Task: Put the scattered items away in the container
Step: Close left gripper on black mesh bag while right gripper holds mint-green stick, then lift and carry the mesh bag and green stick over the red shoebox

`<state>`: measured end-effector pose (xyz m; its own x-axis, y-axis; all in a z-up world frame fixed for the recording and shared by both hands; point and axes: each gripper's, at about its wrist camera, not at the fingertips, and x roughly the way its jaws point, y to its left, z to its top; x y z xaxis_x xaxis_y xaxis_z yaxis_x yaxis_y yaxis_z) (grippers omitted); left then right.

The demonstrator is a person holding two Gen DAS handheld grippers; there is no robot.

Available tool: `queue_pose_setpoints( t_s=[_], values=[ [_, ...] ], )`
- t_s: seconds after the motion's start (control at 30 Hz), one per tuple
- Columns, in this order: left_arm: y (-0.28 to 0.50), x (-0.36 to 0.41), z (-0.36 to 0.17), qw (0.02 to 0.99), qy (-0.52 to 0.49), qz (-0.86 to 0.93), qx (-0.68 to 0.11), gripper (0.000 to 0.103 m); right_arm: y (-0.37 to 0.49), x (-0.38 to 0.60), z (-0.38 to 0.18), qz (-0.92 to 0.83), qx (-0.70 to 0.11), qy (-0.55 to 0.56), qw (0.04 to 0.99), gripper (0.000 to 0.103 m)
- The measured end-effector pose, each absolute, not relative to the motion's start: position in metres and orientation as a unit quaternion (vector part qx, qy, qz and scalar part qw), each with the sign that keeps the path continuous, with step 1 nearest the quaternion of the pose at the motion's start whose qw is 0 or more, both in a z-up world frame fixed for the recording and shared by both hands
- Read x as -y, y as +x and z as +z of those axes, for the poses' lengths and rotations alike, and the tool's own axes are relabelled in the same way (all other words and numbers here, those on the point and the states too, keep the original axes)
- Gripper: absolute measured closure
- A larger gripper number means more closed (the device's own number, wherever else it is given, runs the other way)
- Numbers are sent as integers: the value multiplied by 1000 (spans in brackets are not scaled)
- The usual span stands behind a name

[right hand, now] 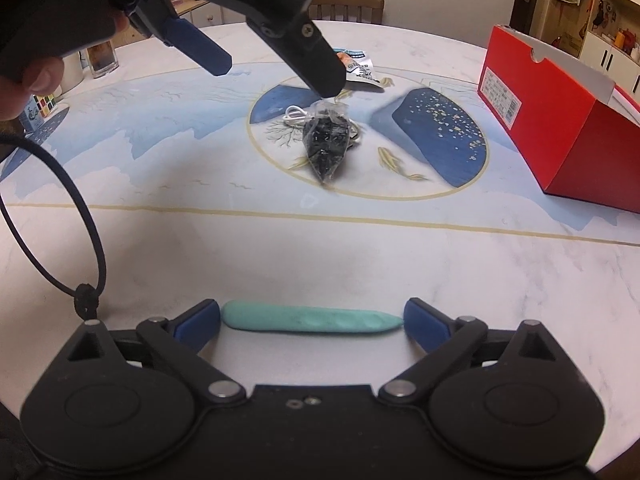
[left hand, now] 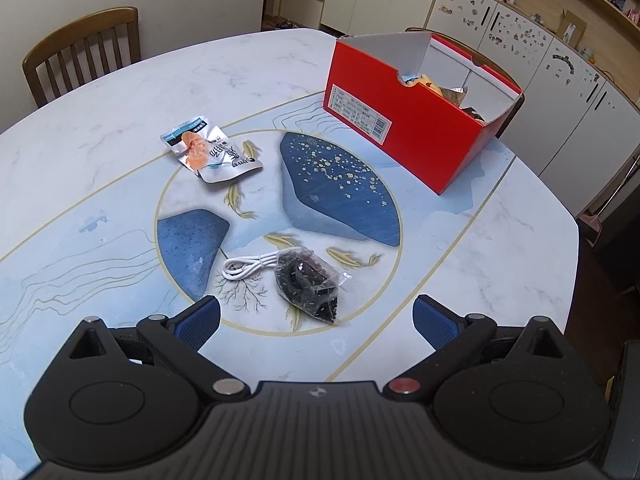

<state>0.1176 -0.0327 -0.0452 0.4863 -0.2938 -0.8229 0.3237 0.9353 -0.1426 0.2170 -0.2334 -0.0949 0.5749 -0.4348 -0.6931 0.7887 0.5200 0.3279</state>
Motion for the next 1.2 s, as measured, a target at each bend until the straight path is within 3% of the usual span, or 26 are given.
queue_pose_setpoints(
  t_s=[0.5,0.93,1.2],
  values=[
    [132,52,-70,864,-2,-154,-479,3,190,247,-104,-371,-284,329,821,5],
    [156,58,-100,855,-16,-115,-505,48,178,255,-108,-364,-287,329,823,5],
    [158,58,-102,855,-21,-104,-508,63,169,263,-110,-358,-291,329,824,6]
  ],
)
